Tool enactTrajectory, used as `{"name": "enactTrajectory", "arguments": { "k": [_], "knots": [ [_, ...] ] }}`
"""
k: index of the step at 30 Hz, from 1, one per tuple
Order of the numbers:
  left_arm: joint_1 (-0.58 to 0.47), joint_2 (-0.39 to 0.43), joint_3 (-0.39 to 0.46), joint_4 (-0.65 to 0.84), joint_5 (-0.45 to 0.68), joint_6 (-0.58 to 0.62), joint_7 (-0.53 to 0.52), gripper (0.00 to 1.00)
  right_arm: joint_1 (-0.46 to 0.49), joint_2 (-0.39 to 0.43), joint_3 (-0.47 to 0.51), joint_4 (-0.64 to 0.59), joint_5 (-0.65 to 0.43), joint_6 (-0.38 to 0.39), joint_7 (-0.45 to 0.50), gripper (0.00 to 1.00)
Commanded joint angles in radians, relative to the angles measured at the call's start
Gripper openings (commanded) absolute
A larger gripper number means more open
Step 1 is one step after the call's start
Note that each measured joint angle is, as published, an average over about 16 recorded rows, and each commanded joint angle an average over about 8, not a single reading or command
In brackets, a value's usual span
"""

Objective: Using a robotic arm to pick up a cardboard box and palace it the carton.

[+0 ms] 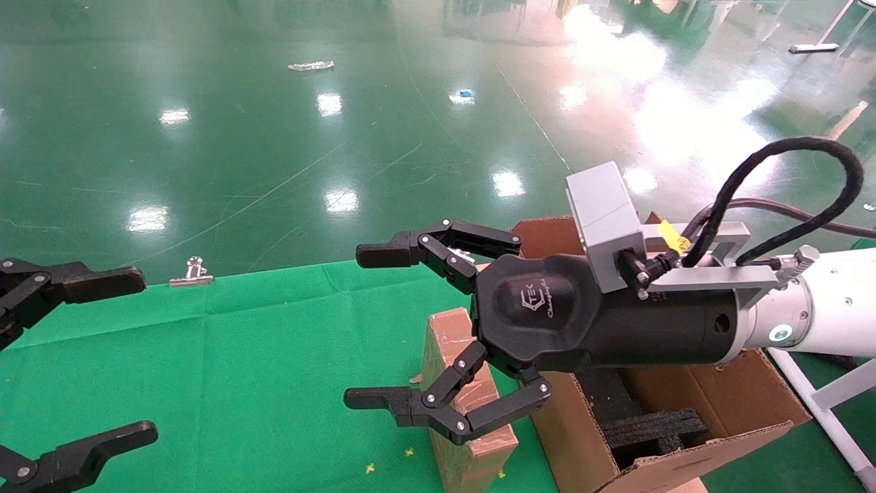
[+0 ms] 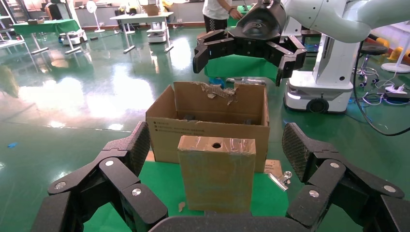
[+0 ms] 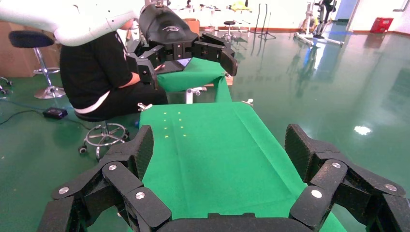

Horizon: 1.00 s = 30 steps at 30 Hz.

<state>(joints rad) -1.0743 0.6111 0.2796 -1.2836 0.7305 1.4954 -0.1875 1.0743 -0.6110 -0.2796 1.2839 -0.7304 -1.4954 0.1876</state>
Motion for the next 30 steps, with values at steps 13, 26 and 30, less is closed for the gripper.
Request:
{"name": "enactTrajectory", "arguments": {
  "k": [13,26,30],
  "knots": [
    [0.0,0.0,0.0,0.0,0.0,0.0,0.0,1.0,0.0,0.0,0.0,0.0,0.0,0.0,0.0,1.0],
    [-0.001,0.0,0.001,0.001,0.0,0.0,0.001,1.0,0.091,-0.015,-0.095,0.053,-0.171,-0.024,0.061,1.0],
    [-0.001,0.0,0.001,0.001,-0.001,0.0,0.001,1.0,0.206,-0.059,-0.212,0.066,-0.336,-0.063,0.099,1.0]
  ]
}}
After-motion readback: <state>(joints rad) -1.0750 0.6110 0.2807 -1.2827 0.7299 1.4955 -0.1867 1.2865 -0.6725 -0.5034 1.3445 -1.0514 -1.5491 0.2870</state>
